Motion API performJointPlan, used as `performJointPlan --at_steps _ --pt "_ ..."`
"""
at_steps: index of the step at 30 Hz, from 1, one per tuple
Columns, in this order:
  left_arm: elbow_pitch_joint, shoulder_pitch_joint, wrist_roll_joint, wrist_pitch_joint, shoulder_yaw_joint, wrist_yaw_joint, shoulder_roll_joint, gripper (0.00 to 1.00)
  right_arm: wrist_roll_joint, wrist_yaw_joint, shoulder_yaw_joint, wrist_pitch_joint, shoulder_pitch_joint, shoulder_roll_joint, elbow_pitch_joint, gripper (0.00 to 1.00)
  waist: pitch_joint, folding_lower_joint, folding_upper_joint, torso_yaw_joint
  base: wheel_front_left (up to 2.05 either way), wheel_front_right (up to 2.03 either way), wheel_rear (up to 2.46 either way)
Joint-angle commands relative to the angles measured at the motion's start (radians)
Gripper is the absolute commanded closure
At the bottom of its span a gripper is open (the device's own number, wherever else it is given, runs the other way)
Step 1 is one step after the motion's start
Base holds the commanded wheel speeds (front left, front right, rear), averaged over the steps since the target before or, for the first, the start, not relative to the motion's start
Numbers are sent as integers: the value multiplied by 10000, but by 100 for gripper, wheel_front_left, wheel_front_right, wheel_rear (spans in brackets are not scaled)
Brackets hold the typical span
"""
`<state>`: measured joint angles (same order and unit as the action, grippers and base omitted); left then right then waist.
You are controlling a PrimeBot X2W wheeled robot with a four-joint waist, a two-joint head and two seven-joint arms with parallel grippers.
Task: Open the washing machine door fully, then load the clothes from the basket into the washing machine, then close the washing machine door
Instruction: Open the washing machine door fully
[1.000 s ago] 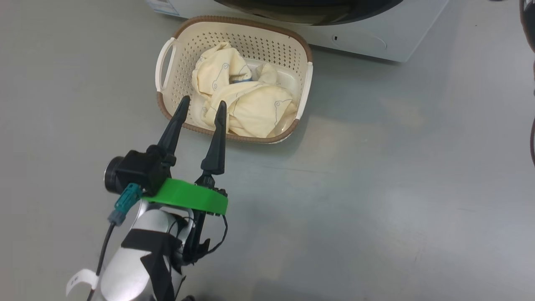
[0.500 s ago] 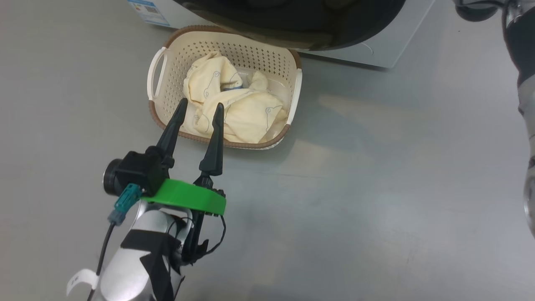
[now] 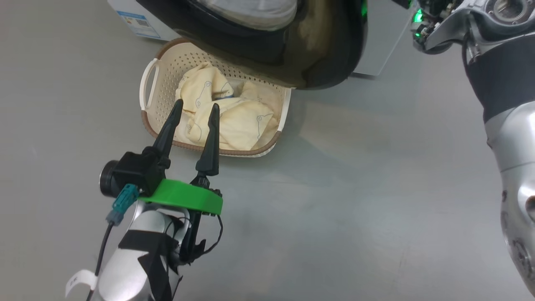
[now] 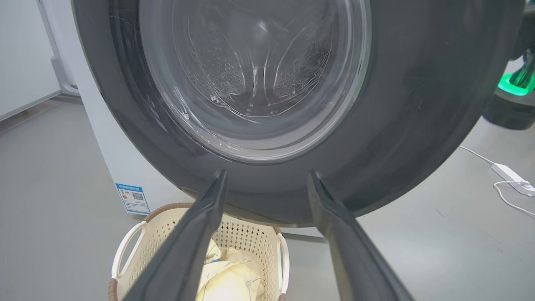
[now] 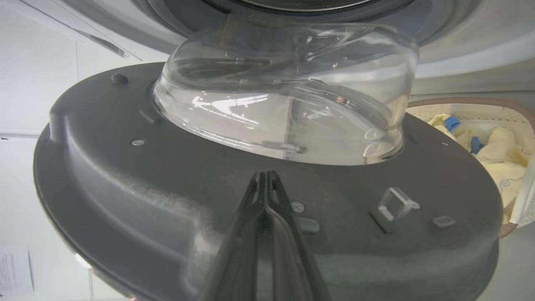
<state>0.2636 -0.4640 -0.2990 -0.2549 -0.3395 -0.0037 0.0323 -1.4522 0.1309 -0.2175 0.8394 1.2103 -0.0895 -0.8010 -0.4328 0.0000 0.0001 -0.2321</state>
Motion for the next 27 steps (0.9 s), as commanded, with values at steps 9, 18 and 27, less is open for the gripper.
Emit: performJointPlan --at_steps 9,18,27 --pt "-190 141 231 -69 428 -36 179 0 -968 -2 -1382 430 -958 390 1899 100 181 0 -1 50 0 0 0" --pt "-123 233 213 -69 415 -19 179 0 -1732 -2 -2605 389 -1727 391 3060 100 348 0 -1 -34 0 0 0" --pt "-105 280 154 -69 395 33 179 0 -2237 -2 -3646 117 -2121 392 3722 100 446 0 -1 -117 0 0 0"
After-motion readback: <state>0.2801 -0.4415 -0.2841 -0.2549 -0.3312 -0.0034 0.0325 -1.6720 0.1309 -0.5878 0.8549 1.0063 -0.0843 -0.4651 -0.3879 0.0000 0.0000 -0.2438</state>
